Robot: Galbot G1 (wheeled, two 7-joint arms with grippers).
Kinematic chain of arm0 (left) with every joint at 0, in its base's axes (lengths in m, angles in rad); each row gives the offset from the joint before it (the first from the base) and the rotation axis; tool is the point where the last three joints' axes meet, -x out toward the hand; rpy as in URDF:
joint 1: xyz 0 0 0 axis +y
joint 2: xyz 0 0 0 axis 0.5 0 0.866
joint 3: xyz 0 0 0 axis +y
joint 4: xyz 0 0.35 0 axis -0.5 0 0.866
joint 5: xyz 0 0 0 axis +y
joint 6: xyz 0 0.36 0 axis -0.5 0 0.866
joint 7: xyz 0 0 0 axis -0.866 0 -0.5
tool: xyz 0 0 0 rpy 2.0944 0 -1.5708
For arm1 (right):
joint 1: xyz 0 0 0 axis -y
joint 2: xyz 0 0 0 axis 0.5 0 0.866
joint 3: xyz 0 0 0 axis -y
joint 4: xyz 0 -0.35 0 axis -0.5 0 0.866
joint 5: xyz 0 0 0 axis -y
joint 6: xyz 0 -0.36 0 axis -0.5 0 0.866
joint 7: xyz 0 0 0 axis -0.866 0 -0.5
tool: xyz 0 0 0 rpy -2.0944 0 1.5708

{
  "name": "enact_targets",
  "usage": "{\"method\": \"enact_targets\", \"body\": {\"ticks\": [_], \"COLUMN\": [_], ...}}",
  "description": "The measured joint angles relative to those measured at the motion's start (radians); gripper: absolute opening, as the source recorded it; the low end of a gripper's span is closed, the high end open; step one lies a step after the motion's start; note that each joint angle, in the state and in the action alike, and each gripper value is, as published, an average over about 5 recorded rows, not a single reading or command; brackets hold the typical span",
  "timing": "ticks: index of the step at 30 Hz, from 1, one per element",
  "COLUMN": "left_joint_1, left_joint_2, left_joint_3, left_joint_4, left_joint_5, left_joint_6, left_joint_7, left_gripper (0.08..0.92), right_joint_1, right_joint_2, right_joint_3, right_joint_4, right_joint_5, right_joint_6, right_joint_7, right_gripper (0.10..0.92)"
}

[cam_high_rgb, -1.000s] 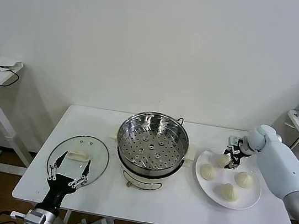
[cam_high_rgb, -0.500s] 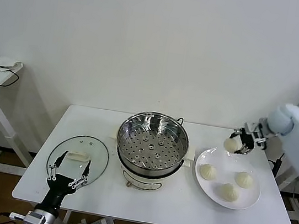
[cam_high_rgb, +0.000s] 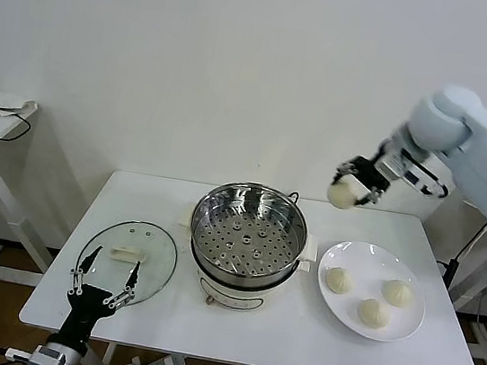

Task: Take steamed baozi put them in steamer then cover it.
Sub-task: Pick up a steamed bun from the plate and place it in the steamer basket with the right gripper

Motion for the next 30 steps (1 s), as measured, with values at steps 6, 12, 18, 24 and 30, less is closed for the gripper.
{"method": "enact_targets", "body": {"ticks": [6, 12, 18, 24, 30], "left_joint_1": [-0.004, -0.01, -0.022, -0.024, -0.021], "left_joint_2": [0.002, 0.009, 0.009, 0.009, 0.011], "left_joint_3": [-0.012, -0.023, -0.022, -0.028, -0.037], "left_joint_4": [0.005, 0.008, 0.018, 0.023, 0.023], "left_joint_5": [-0.005, -0.015, -0.018, -0.022, -0.026], "left_joint_6": [-0.001, -0.001, 0.0, -0.003, -0.009], "left_joint_7": [0.005, 0.007, 0.009, 0.014, 0.016], "left_gripper": [0.823, 0.823, 0.823, 0.823, 0.823], "right_joint_1": [0.013, -0.034, -0.095, -0.151, -0.196], "right_joint_2": [0.11, 0.201, 0.287, 0.366, 0.419], "right_joint_3": [-0.051, -0.075, -0.065, -0.035, -0.004], "right_joint_4": [-0.017, -0.075, -0.169, -0.274, -0.36], "right_joint_5": [-0.032, -0.085, -0.154, -0.224, -0.282], "right_joint_6": [0.052, 0.096, 0.143, 0.182, 0.204], "right_joint_7": [0.018, 0.055, 0.09, 0.117, 0.139], "right_gripper": [0.67, 0.67, 0.663, 0.662, 0.663]}}
